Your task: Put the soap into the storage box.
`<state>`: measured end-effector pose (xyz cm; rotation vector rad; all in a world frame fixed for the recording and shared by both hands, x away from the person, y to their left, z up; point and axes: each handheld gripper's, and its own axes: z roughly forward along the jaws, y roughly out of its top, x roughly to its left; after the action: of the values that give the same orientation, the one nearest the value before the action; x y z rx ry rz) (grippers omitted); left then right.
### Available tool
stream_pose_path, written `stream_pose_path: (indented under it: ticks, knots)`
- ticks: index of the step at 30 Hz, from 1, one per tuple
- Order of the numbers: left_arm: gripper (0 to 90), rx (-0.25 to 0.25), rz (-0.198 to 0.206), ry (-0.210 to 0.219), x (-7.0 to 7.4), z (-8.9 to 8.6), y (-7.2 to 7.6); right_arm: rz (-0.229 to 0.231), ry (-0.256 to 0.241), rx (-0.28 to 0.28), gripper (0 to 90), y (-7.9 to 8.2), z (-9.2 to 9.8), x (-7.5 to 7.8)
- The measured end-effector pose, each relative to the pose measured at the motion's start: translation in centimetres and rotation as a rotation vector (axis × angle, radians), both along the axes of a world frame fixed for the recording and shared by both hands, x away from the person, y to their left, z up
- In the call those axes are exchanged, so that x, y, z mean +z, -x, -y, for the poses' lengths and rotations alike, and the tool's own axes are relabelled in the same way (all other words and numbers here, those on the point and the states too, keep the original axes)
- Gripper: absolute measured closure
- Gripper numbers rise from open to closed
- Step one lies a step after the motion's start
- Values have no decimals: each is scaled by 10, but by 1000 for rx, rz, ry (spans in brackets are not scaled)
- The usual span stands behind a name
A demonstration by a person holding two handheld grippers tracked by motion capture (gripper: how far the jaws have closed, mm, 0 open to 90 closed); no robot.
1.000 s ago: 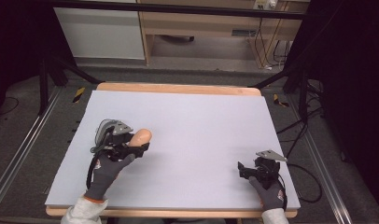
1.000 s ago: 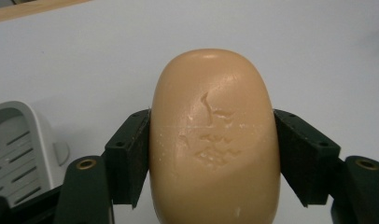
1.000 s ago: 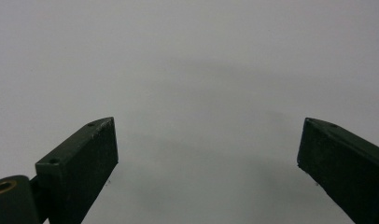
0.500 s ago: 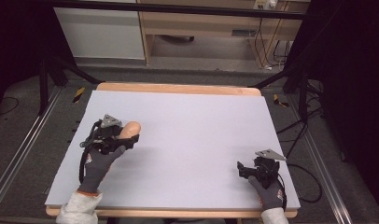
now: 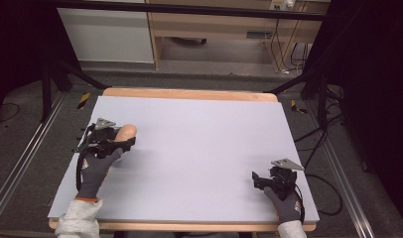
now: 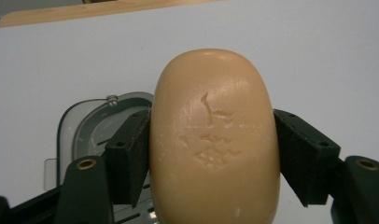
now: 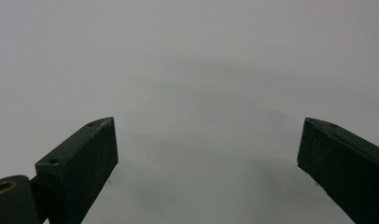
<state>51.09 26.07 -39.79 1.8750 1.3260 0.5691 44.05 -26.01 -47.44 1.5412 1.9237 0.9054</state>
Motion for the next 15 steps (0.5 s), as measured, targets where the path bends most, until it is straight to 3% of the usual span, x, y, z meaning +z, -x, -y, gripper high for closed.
stream_pose_path:
  ticks: [15]
  knots:
    - [315, 71, -16, -33, -11, -18, -10, -4, 2, 0, 53, 0, 0, -1]
